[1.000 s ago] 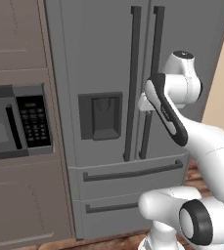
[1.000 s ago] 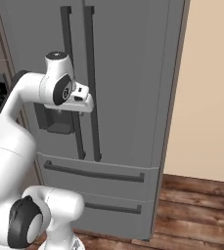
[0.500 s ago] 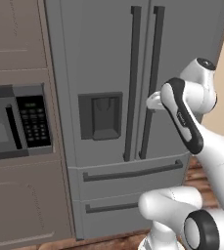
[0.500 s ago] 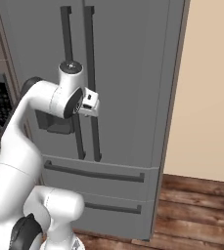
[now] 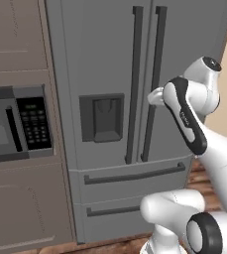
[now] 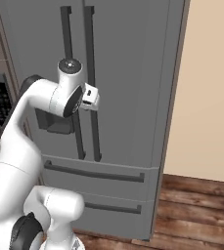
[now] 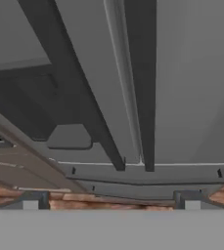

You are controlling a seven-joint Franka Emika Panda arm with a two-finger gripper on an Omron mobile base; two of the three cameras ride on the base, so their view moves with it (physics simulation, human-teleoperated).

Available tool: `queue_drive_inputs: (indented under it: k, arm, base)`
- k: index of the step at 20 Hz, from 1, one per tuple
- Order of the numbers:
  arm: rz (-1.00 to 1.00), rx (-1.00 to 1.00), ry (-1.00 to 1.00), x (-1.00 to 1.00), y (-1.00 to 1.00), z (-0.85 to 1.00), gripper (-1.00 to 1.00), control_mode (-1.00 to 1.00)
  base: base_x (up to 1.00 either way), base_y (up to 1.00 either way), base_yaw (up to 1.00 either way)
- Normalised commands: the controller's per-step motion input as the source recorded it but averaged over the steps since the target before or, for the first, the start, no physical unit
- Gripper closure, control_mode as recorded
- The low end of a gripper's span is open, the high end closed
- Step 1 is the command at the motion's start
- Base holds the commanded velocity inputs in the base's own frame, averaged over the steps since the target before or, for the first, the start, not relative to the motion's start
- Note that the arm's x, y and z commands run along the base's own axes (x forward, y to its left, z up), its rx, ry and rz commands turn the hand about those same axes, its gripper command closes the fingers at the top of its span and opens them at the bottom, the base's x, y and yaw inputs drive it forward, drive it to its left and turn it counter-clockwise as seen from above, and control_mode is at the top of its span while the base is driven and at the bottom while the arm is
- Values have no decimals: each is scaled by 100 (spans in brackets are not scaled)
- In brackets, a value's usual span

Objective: Open the fridge, remove the pear, bell pepper, and shrimp, and place them on any counter.

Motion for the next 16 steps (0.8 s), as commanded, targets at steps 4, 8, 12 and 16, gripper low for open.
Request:
queue_drive_inputs:
  k: [4,8,12,16]
  arm:
    - [-3,0,0,67,0,45,-100,-100]
    - [-3,6,-2,81,0,54,-100,-100]
    - [-3,9,-6,76,0,58,-100,-100]
    - [-1,5,-6,50,-2,50,-100,-100]
  base:
    - [0,0,0]
    - [0,0,0]
    - [0,0,0]
    - [0,0,0]
